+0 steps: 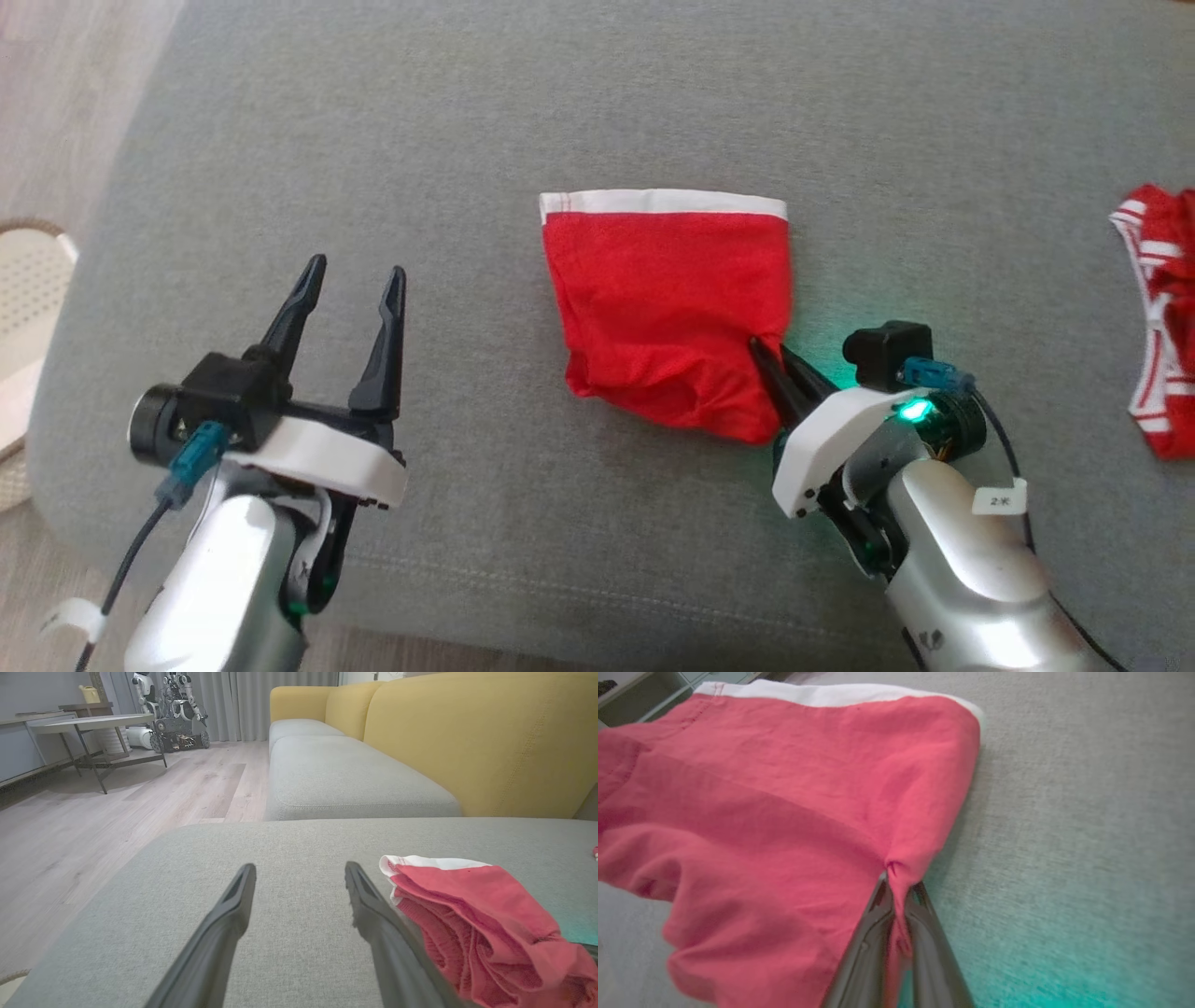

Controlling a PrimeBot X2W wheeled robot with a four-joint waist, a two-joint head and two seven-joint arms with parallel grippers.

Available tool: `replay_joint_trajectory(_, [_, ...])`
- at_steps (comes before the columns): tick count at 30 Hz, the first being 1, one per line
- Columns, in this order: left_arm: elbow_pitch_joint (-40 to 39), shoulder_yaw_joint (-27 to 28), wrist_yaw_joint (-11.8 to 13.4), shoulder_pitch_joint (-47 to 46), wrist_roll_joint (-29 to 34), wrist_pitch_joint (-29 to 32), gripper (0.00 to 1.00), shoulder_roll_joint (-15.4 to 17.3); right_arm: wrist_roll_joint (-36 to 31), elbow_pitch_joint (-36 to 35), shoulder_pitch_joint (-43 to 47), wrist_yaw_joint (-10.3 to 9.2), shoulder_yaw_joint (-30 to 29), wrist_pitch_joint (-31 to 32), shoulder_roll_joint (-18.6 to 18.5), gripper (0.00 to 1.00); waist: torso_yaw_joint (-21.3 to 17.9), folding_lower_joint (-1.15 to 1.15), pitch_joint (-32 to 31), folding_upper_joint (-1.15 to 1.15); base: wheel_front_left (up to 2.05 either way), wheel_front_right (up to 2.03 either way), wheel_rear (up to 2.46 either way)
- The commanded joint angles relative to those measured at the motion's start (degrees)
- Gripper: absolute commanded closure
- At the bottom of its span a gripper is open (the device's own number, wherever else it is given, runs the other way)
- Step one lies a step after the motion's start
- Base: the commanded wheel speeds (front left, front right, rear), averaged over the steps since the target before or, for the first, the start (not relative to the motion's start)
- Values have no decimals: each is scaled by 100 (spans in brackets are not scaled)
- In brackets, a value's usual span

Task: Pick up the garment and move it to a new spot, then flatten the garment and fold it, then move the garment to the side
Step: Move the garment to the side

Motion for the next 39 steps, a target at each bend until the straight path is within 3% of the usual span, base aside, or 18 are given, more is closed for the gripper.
replay_joint_trajectory(1, [-170,256,5,-222,75,-63,0,137,-101,-98,-104,-5,133,-57,33,100,-117,0,-37,0,0,0,0])
replay_joint_trajectory(7, [-256,318,14,-137,109,-67,0,204,-397,-488,-145,-5,45,-77,-243,100,-566,0,-104,0,0,0,0])
replay_joint_trajectory(13, [-369,349,24,-112,117,-68,0,248,-680,-1352,-16,-5,-290,289,-850,100,-1075,0,-66,0,0,0,0])
replay_joint_trajectory(19, [-454,345,25,-161,124,-69,0,268,-861,-2227,78,-5,-1038,813,-1525,100,-1437,0,85,0,0,0,0])
replay_joint_trajectory(26, [-503,334,22,-267,143,-69,0,301,-1029,-2900,190,-5,-1842,1395,-2165,100,-1598,0,281,0,0,0,0])
replay_joint_trajectory(32, [-529,329,-11,-378,140,-69,0,333,-996,-2782,51,-5,-2540,1622,-2526,100,-1637,0,477,0,0,0,0])
replay_joint_trajectory(39, [-552,293,-59,-532,156,-62,0,374,-888,-2053,-315,-5,-3312,1544,-2222,100,-1603,0,741,0,0,0,0])
